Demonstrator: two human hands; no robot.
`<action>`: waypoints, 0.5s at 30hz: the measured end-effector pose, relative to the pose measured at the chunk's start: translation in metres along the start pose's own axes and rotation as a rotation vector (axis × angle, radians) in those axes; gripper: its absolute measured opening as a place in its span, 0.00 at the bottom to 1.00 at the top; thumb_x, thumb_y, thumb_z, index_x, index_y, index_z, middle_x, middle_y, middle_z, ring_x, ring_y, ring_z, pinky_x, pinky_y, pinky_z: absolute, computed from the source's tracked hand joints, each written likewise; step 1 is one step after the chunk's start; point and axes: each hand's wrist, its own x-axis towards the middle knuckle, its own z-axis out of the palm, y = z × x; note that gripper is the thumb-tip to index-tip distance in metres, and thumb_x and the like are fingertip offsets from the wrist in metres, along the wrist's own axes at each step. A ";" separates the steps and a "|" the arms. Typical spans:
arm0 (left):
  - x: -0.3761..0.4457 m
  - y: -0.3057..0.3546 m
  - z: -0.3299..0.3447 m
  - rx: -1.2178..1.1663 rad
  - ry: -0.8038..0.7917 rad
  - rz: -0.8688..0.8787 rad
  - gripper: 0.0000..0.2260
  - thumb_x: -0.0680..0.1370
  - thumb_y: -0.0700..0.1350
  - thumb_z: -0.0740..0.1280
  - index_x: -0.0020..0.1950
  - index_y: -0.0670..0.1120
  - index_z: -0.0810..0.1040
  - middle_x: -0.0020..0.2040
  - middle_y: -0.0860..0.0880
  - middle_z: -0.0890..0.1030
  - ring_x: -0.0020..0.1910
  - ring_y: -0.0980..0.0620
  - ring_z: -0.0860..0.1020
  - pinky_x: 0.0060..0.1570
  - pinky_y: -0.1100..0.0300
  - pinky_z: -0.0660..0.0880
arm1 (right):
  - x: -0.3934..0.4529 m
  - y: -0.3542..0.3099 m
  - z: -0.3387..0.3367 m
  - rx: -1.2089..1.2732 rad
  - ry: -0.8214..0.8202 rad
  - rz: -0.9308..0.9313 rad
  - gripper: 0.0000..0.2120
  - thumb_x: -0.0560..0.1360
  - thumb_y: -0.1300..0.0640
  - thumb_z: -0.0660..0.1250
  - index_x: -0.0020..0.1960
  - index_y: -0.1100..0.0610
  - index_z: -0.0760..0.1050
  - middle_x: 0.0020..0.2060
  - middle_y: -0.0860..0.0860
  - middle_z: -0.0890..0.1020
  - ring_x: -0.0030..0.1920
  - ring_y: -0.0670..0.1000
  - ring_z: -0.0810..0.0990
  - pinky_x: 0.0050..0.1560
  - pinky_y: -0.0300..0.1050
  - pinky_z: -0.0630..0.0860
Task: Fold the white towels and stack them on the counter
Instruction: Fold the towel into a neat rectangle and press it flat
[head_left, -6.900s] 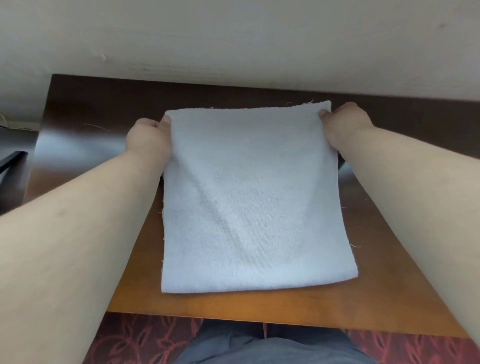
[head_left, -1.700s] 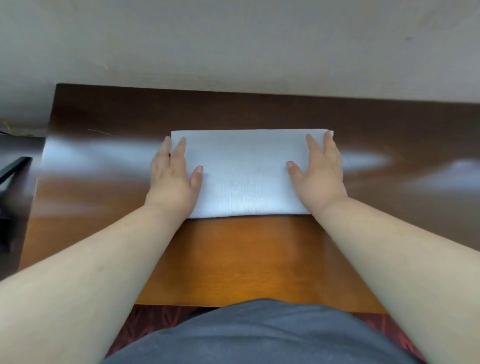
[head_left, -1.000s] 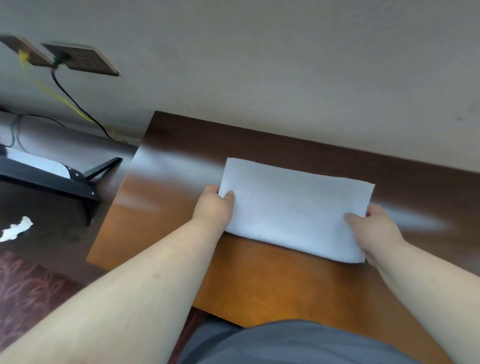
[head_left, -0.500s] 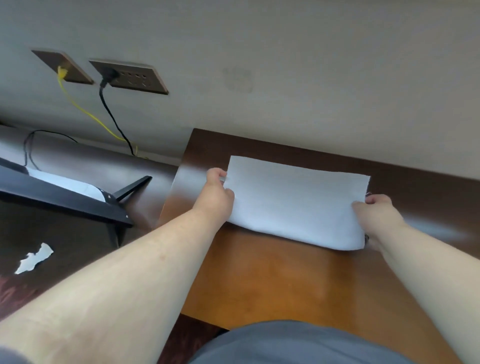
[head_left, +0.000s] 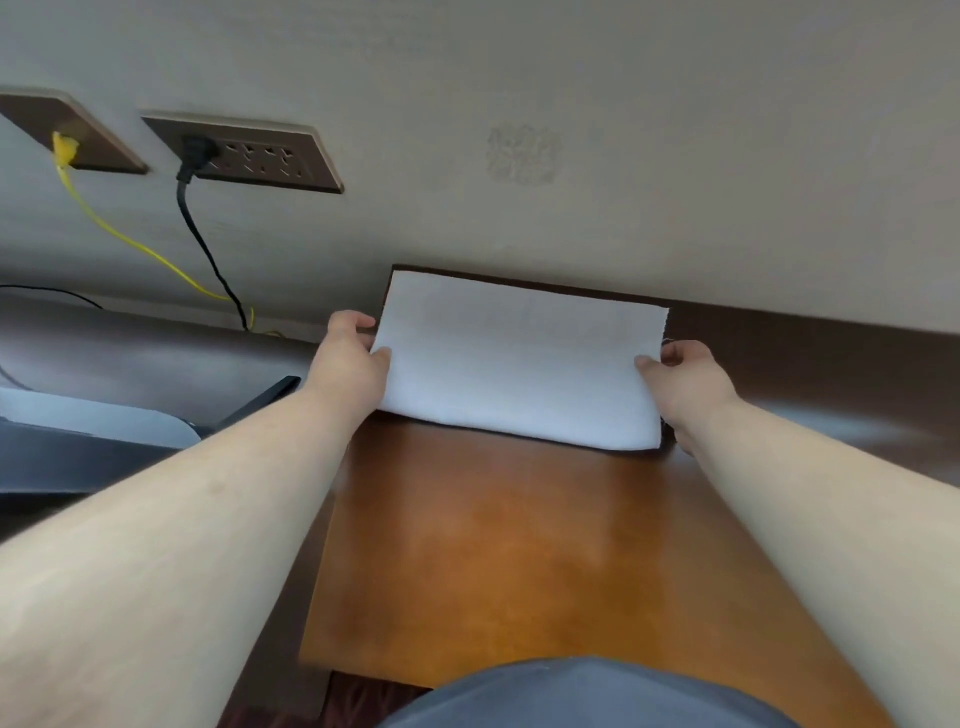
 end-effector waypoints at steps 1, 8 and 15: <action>-0.001 -0.004 0.000 0.004 0.016 0.000 0.12 0.77 0.43 0.66 0.57 0.52 0.66 0.43 0.59 0.76 0.39 0.62 0.73 0.33 0.66 0.64 | 0.000 0.001 -0.001 0.012 -0.009 -0.005 0.10 0.77 0.51 0.68 0.54 0.51 0.70 0.41 0.46 0.78 0.38 0.45 0.76 0.32 0.39 0.69; -0.002 -0.017 0.002 -0.067 0.041 -0.021 0.14 0.77 0.46 0.69 0.57 0.52 0.67 0.43 0.59 0.76 0.40 0.62 0.75 0.34 0.66 0.66 | 0.005 -0.001 -0.004 -0.044 0.030 -0.047 0.10 0.75 0.52 0.70 0.55 0.49 0.73 0.42 0.42 0.80 0.45 0.49 0.81 0.46 0.44 0.77; -0.002 -0.001 0.008 -0.029 -0.033 0.008 0.18 0.76 0.47 0.70 0.63 0.50 0.68 0.49 0.54 0.78 0.46 0.53 0.78 0.39 0.63 0.70 | 0.009 -0.002 -0.015 -0.180 0.074 -0.040 0.14 0.76 0.51 0.69 0.59 0.53 0.74 0.47 0.48 0.81 0.48 0.53 0.78 0.47 0.43 0.70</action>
